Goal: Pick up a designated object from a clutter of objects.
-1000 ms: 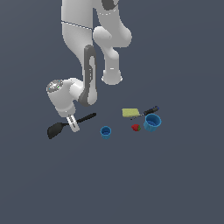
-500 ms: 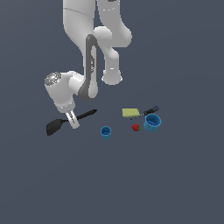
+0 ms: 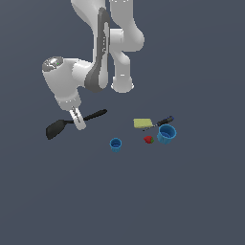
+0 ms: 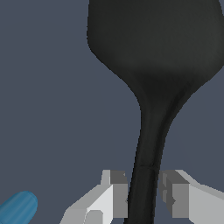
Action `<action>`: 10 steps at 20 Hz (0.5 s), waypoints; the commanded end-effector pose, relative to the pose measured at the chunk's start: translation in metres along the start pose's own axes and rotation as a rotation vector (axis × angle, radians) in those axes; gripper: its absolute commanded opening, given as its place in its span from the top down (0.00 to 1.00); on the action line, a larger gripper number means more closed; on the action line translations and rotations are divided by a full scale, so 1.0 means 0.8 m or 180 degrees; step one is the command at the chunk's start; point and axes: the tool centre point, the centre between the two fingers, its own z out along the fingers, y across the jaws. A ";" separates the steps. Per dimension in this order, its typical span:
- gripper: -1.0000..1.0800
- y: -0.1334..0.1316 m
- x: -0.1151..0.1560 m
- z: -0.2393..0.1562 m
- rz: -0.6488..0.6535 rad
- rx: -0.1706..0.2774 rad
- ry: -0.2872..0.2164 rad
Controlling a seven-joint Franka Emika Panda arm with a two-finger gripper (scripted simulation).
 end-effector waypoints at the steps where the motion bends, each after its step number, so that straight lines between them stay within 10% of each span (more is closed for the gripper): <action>1: 1.00 -0.001 -0.005 -0.031 0.0002 0.0001 0.0005; 10: 1.00 -0.004 -0.024 -0.145 0.0006 -0.0010 0.0015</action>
